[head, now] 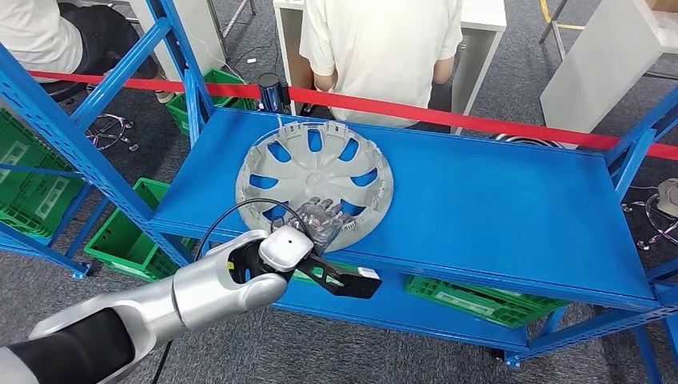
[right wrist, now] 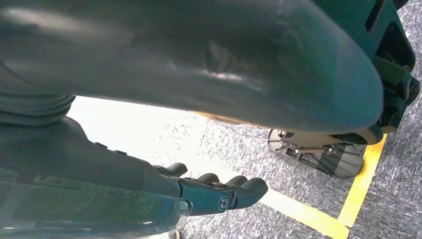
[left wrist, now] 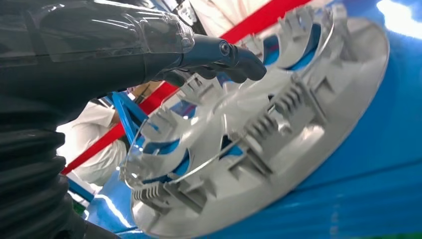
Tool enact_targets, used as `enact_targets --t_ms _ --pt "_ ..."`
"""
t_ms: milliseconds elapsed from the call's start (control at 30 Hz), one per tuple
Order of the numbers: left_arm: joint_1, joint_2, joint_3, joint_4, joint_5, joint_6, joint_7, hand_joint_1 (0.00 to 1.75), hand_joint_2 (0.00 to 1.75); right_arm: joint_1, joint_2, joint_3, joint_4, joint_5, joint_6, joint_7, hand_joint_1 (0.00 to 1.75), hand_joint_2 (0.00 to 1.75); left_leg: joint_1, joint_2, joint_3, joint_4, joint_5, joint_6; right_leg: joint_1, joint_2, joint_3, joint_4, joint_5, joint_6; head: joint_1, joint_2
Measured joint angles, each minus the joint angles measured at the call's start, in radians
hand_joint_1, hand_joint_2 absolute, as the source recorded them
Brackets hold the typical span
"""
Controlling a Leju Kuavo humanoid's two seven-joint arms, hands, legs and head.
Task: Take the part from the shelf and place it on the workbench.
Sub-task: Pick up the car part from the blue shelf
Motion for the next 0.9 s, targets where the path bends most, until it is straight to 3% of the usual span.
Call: enact_targets --t_ms 233,433,733,767,900 --pt "-0.001 0.000 -0.010 0.073 0.074 0.006 0.000 0.00 1.75 -0.004 0.002 0.016 0.000 0.009 0.007 0.000 0.00 0.00 0.000 -0.001 0.000 0.000 0.000 0.000 0.000 0.000 0.000 0.000 0.000 0.000 0.000 0.000" --pt "-0.006 -0.009 -0.047 0.168 0.196 0.076 0.000 0.00 1.75 -0.015 0.005 0.024 0.000 0.017 0.009 0.000 0.00 0.00 0.000 -0.005 0.001 0.000 0.000 0.000 0.000 -0.001 0.001 0.000 0.000 0.000 0.000 0.000" --pt "-0.029 -0.027 -0.086 0.238 0.221 0.093 0.000 0.00 1.75 -0.018 0.007 0.024 0.000 0.019 0.010 0.000 0.00 0.00 0.000 -0.007 0.006 -0.001 0.000 0.000 0.000 -0.003 0.010 -0.002 -0.001 0.001 0.000 0.000" --pt "-0.030 -0.028 -0.087 0.244 0.221 0.094 0.000 0.06 1.75 -0.018 0.007 0.024 0.000 0.019 0.010 0.000 0.00 0.00 0.000 -0.007 0.007 -0.001 0.000 0.000 0.000 -0.003 0.011 -0.002 -0.001 0.001 0.000 0.000" --pt "-0.030 -0.030 -0.099 0.266 0.221 0.112 0.000 1.75 1.75 -0.016 0.007 0.025 0.000 0.020 0.008 0.002 0.00 0.00 0.000 -0.005 0.011 -0.001 0.000 0.001 0.000 -0.003 0.016 -0.003 -0.001 0.001 0.000 0.000"
